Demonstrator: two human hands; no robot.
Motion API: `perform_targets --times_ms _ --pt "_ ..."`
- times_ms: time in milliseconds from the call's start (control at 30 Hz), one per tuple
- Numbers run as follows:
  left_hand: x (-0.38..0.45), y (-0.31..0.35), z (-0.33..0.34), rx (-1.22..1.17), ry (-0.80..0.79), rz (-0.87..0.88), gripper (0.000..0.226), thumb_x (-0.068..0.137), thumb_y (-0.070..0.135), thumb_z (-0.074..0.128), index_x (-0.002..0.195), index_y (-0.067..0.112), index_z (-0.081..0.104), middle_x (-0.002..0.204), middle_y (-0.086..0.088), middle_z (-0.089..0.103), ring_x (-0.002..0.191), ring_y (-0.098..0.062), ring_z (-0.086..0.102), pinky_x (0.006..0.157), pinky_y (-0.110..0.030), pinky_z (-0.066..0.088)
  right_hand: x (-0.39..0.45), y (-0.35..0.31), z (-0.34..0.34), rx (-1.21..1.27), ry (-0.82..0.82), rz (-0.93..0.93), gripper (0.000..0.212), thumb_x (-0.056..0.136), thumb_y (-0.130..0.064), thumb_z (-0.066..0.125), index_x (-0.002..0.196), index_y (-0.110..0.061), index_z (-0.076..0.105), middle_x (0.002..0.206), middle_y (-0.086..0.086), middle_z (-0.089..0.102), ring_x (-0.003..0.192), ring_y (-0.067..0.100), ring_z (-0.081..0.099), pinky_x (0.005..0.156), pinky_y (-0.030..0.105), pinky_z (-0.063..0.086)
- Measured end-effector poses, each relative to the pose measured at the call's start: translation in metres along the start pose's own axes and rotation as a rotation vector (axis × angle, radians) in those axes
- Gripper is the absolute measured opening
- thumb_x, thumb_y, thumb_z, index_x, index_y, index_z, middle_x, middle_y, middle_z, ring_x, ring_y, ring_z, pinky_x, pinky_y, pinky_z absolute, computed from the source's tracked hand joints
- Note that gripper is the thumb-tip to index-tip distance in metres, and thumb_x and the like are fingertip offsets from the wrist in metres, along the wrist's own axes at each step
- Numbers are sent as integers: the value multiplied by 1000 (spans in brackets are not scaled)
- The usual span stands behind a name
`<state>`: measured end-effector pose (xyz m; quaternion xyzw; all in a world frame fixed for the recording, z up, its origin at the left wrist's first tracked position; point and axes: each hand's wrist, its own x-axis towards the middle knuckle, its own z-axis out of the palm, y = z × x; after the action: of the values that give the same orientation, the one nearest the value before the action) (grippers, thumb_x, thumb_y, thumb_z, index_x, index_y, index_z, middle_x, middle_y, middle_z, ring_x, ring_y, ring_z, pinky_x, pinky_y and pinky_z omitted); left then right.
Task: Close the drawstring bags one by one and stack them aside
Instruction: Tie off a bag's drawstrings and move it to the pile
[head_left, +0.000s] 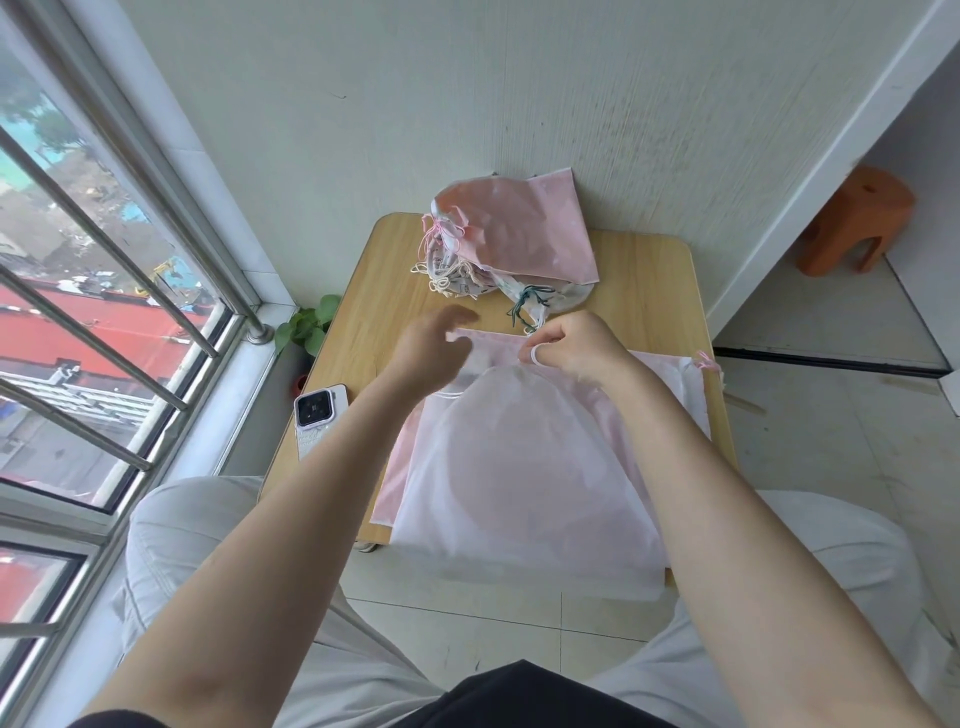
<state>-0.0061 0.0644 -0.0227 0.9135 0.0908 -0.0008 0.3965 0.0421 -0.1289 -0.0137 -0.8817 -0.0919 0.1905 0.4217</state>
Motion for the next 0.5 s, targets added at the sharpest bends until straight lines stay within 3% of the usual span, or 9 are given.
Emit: perform_targets --times_ms 67,133,200,267,367,500 --pt "0 16 6 -28 -233 31 33 91 8 46 111 24 68 115 7 66 112 -13 58 96 -24 42 0 -3 1 3 5 -22 21 80 -10 62 85 -20 79 88 -10 71 87 6 61 74 20 45" --pt "2 22 11 5 -330 14 26 93 16 48 102 28 69 112 8 66 109 -12 57 96 -25 43 -2 -4 -1 10 8 -30 22 80 -8 61 84 -20 79 83 -11 69 83 5 60 73 20 45" --pt "6 20 14 85 -324 11 19 93 24 52 96 29 70 106 9 65 105 -13 57 91 -26 44 -3 -2 -1 19 16 -26 19 80 -10 64 78 -23 78 79 -14 68 83 5 61 73 20 46" --pt "9 15 14 221 -286 29 16 91 34 55 87 27 69 95 8 64 96 -16 58 77 -25 44 -4 0 -2 17 22 -22 18 79 -13 68 72 -27 77 79 -15 70 86 7 63 75 23 48" --pt "9 12 10 347 -211 45 27 87 46 59 77 22 64 77 6 58 75 -14 53 56 -25 35 -3 4 0 3 32 -21 14 78 -16 70 70 -27 75 85 -10 72 88 9 64 79 26 50" --pt "7 17 6 329 -250 24 43 91 45 56 67 10 51 64 1 46 62 -16 41 54 -29 30 -2 6 4 16 51 -18 5 78 -20 72 78 -20 77 91 -5 73 91 10 64 80 27 50"
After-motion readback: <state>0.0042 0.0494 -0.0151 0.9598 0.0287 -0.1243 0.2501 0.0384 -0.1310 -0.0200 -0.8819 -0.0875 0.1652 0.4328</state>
